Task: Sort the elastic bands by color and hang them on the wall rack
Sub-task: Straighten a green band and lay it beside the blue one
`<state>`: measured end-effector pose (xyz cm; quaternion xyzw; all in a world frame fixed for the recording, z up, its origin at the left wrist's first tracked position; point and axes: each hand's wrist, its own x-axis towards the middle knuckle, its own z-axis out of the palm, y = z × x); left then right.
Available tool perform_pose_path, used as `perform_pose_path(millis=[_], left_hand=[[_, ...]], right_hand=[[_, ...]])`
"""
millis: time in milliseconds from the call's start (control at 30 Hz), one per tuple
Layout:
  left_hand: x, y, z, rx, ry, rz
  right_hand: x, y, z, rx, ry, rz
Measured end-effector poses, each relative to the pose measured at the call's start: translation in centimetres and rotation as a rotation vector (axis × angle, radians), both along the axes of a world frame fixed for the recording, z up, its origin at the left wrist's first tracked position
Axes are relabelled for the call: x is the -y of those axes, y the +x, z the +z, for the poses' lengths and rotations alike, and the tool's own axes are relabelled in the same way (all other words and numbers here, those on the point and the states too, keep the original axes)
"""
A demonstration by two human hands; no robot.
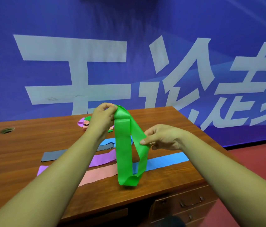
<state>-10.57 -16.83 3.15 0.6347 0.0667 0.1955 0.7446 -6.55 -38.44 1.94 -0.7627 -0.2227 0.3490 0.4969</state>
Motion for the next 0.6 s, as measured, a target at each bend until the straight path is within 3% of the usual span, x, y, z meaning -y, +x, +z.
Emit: perform_pose_path(millis=[100, 233, 300, 400, 467, 600], left_hand=[[-0.5, 0.6, -1.1, -0.068, 0.057, 0.063], [-0.5, 0.6, -2.8, -0.236, 0.424, 0.090], [-0.2, 0.1, -3.1, -0.142, 0.480, 0.109], [0.9, -1.4, -2.3, -0.031, 0.384, -0.155], [1.5, -2.1, -2.5, -0.043, 0.438, -0.375], [1.7, -2.2, -4.0, -0.028, 0.600, -0.452]], right_hand=[[-0.1, -0.3, -0.1, -0.051, 0.103, 0.005], [-1.6, -0.9, 1.4, -0.012, 0.275, -0.236], [-2.4, -0.6, 2.2, 0.028, 0.318, -0.329], [-3.7, -0.3, 3.2, 0.016, 0.393, -0.424], [-4.2, -0.1, 3.8, 0.004, 0.428, -0.477], [-4.6, 0.5, 4.3, 0.019, 0.456, -0.571]])
